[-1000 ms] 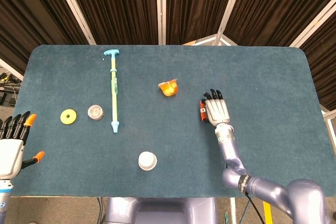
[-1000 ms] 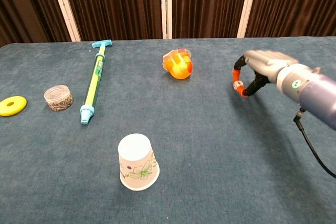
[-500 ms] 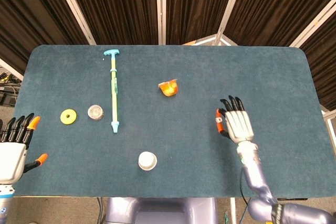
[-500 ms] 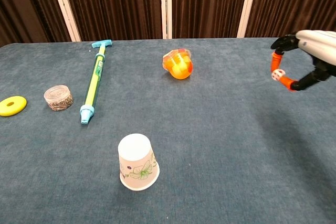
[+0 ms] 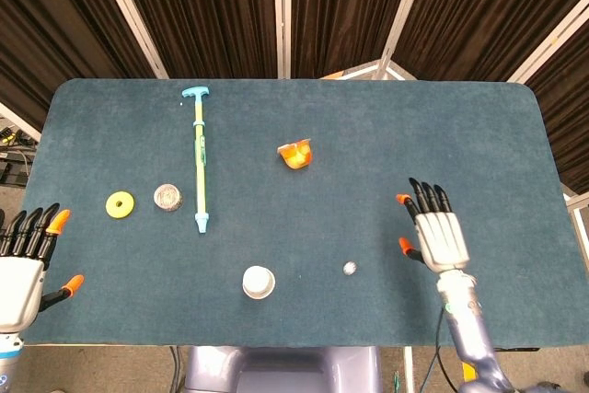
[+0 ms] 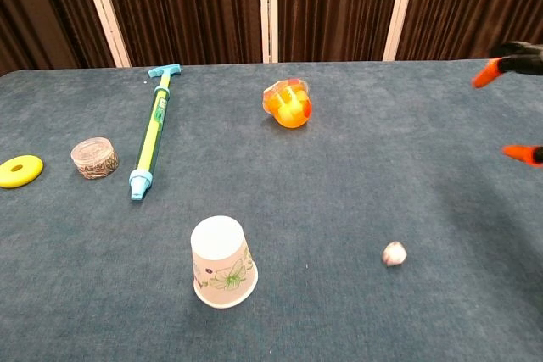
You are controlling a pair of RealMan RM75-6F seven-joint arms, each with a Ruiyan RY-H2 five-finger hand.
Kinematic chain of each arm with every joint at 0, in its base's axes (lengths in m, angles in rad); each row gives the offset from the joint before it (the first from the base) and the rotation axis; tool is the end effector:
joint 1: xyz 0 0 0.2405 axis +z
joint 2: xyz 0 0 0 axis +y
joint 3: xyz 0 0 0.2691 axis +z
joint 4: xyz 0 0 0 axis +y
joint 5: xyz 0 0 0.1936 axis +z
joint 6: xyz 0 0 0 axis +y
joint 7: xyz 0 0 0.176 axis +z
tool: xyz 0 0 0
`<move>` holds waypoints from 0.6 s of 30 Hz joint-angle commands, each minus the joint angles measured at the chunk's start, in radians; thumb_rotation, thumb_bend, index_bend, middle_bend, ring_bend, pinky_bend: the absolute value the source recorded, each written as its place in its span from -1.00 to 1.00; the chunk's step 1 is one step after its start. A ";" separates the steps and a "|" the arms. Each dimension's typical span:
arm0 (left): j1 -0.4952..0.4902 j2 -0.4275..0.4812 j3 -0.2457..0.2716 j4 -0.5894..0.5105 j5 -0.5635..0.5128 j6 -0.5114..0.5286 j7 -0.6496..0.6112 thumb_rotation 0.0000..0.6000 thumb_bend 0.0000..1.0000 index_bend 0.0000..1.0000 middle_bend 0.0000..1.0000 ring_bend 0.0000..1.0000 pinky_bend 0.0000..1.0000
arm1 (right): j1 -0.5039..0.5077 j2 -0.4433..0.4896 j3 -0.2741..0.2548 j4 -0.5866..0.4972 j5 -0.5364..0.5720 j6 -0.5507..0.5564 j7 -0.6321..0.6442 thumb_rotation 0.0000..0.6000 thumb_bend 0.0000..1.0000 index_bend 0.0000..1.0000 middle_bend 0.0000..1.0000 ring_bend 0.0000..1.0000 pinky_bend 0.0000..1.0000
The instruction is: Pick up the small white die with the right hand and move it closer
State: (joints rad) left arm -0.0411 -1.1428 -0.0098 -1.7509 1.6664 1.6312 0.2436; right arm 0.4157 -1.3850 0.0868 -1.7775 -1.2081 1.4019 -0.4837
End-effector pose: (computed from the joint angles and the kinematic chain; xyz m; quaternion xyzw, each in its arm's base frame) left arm -0.2653 0.1877 0.1723 -0.6185 -0.3090 -0.4174 0.5897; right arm -0.2181 -0.2948 0.0805 0.6387 -0.3742 0.3832 0.5524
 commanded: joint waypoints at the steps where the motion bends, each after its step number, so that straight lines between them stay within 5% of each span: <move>1: 0.000 -0.002 0.004 0.000 -0.003 -0.008 0.006 1.00 -0.91 -1.00 -1.00 -1.00 -1.00 | -0.061 0.056 -0.062 0.004 -0.078 0.059 0.025 1.00 -0.65 -0.61 -1.00 -1.00 -1.00; 8: 0.005 -0.011 0.011 0.004 0.003 -0.011 0.026 1.00 -0.91 -1.00 -1.00 -1.00 -1.00 | -0.179 0.136 -0.154 0.082 -0.222 0.171 0.200 1.00 -0.68 -0.78 -1.00 -1.00 -1.00; 18: 0.000 -0.033 0.016 0.017 -0.005 -0.041 0.057 1.00 -0.91 -1.00 -1.00 -1.00 -1.00 | -0.250 0.153 -0.155 0.201 -0.285 0.230 0.340 1.00 -0.68 -0.94 -1.00 -1.00 -1.00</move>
State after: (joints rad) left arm -0.0402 -1.1751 0.0054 -1.7345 1.6604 1.5909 0.3001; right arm 0.1741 -1.2359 -0.0720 -1.5857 -1.4865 1.6295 -0.1555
